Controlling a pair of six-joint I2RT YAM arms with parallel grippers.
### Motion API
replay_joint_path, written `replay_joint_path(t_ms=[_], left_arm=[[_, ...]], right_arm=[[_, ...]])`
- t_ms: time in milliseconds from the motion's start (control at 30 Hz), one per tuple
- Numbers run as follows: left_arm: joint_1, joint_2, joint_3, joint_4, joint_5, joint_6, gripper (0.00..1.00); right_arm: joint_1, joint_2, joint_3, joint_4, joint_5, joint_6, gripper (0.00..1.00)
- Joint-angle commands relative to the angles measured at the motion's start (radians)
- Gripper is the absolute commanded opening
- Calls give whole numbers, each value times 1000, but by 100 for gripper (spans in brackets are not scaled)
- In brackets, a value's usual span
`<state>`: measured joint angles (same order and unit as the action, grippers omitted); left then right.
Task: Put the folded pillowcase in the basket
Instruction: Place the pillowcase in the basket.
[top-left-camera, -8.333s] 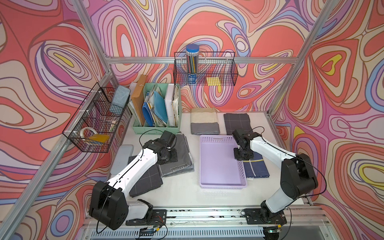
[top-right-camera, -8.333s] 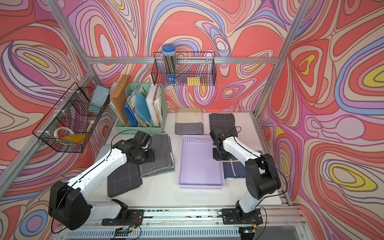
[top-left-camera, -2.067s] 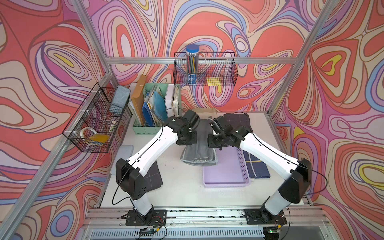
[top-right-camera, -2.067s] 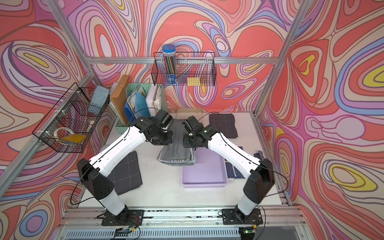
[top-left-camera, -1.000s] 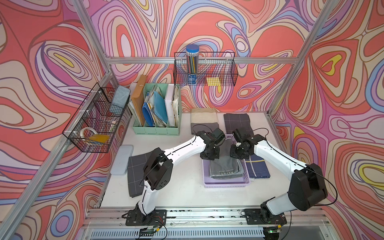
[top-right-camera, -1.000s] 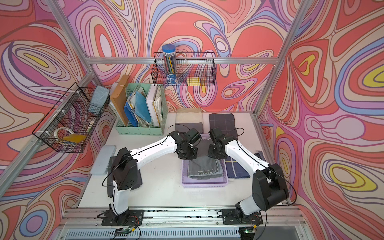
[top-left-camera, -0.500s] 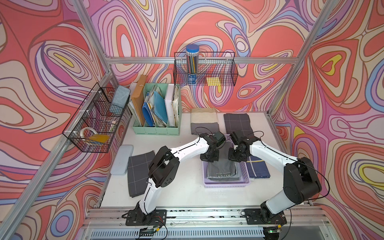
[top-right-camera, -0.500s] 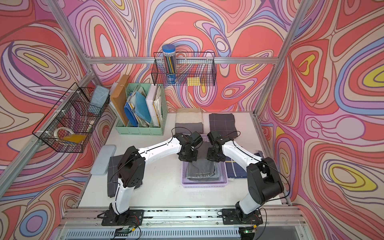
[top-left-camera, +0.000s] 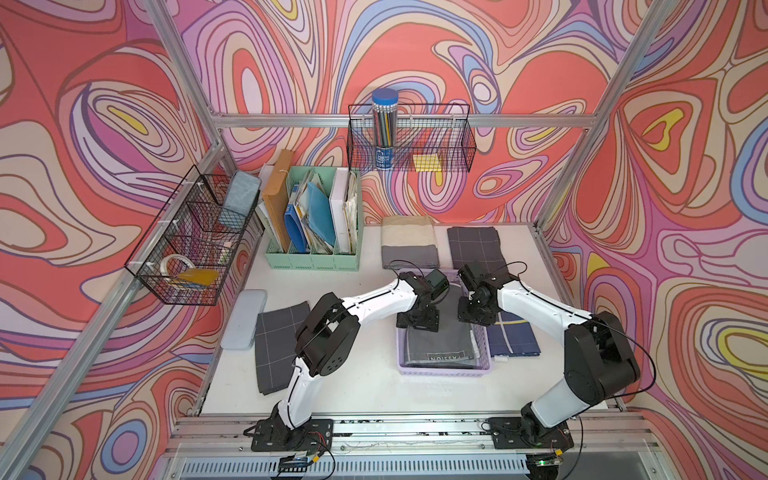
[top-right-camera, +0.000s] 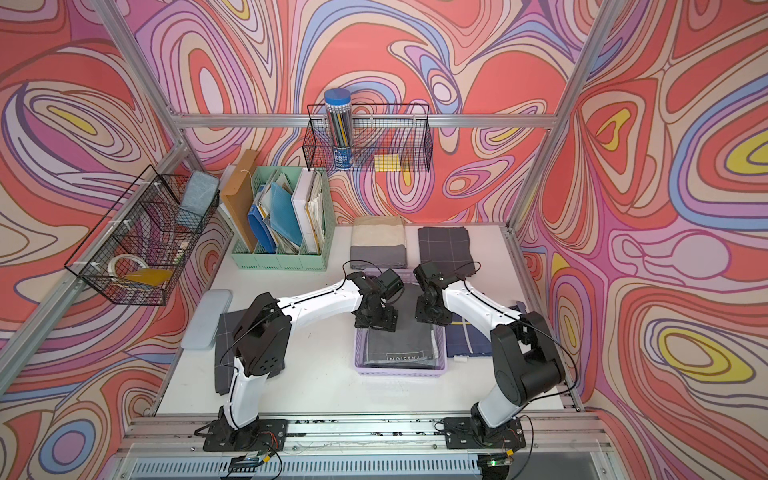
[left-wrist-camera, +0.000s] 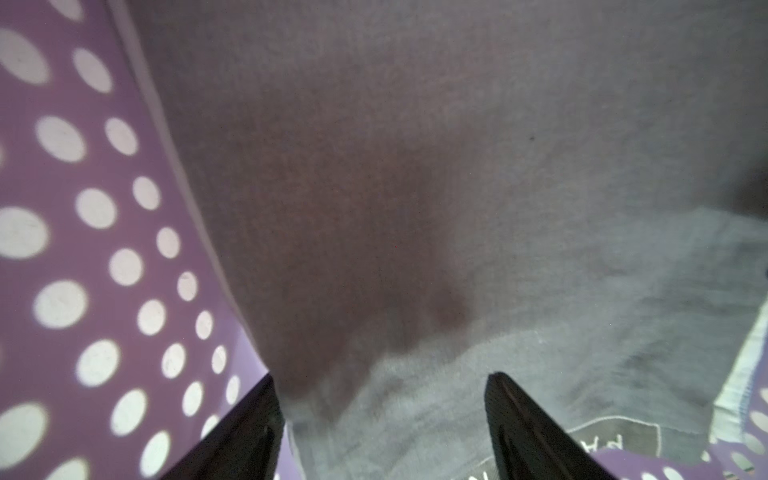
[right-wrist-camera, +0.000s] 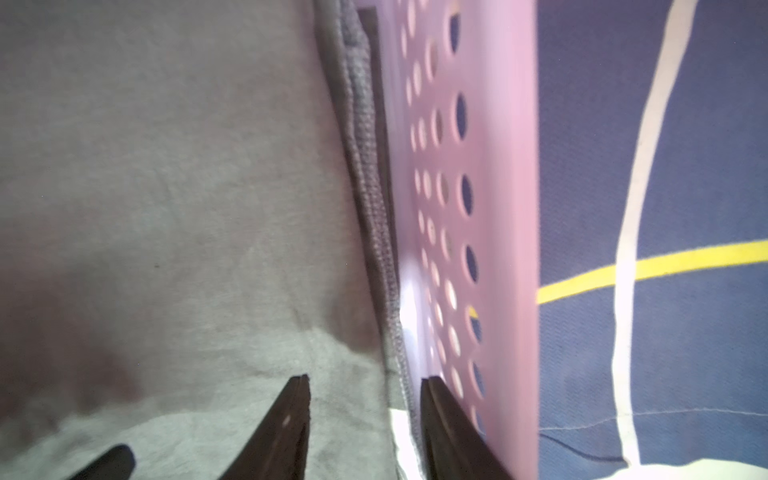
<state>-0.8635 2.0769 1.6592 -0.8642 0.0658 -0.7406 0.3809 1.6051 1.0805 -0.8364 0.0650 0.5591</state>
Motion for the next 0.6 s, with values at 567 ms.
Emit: replay_joint_path(t_ms=[567], left_arm=[[35,-210,32,-168,-187,149,77]], right_arm=[[-11,-190,128,-98,76,-29,44]])
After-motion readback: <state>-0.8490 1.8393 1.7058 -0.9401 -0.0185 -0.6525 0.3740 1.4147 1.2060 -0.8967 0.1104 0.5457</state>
